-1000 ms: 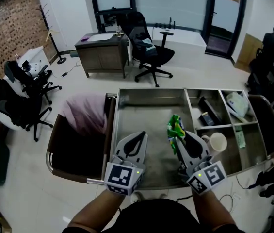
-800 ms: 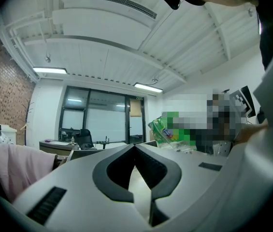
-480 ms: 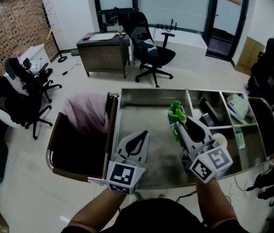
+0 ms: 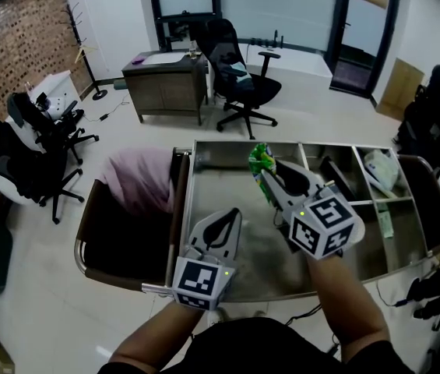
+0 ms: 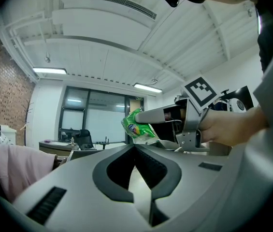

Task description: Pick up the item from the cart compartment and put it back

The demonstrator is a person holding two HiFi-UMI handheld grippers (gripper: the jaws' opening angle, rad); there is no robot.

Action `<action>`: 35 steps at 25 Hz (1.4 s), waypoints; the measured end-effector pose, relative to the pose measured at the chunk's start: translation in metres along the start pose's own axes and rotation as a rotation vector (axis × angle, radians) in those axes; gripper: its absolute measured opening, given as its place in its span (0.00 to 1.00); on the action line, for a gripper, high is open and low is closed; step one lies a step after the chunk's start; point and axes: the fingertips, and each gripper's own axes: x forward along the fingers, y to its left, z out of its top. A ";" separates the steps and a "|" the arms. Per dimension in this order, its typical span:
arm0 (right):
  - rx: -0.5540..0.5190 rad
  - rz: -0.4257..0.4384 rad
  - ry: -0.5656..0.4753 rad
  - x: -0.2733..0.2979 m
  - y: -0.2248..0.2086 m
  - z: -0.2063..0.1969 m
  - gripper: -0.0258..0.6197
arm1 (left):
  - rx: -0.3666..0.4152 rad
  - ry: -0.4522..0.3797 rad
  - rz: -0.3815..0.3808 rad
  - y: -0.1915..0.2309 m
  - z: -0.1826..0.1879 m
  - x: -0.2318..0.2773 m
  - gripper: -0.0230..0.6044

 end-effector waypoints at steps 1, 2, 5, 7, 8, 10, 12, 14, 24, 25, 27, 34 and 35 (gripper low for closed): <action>-0.007 0.004 0.013 0.006 0.000 0.000 0.21 | 0.002 -0.001 0.000 0.000 0.000 0.000 0.04; -0.013 0.010 0.028 0.013 0.000 0.000 0.21 | 0.002 -0.001 0.000 0.000 0.000 0.000 0.04; -0.030 0.028 0.071 0.032 0.002 0.000 0.21 | 0.000 -0.001 -0.001 0.000 0.000 -0.001 0.04; -0.063 0.026 0.099 0.043 0.001 -0.001 0.21 | 0.001 0.000 -0.001 0.001 -0.001 -0.001 0.04; -0.082 0.022 0.114 0.049 -0.001 -0.002 0.21 | 0.002 -0.001 -0.001 0.001 -0.001 -0.001 0.04; -0.102 0.013 0.147 0.060 -0.005 -0.008 0.21 | 0.007 -0.004 -0.001 0.001 0.000 -0.001 0.04; -0.095 0.007 0.183 0.070 -0.011 -0.019 0.21 | 0.005 -0.004 0.002 0.002 0.000 -0.001 0.04; -0.095 0.003 0.218 0.079 -0.015 -0.030 0.21 | -0.008 0.000 0.003 0.001 0.000 -0.001 0.04; -0.165 -0.014 0.321 0.113 -0.028 -0.053 0.24 | -0.011 0.002 0.002 0.000 0.000 0.000 0.04; -0.172 -0.015 0.331 0.114 -0.028 -0.054 0.24 | -0.011 0.002 0.002 0.000 0.000 0.000 0.04; -0.197 -0.018 0.351 0.116 -0.028 -0.059 0.28 | -0.011 0.003 0.001 0.000 0.000 0.000 0.04; -0.236 -0.013 0.380 0.118 -0.030 -0.074 0.48 | -0.014 0.003 -0.001 0.000 0.000 0.000 0.04; -0.235 -0.012 0.377 0.117 -0.030 -0.073 0.48 | -0.013 0.004 -0.001 0.001 -0.001 0.000 0.04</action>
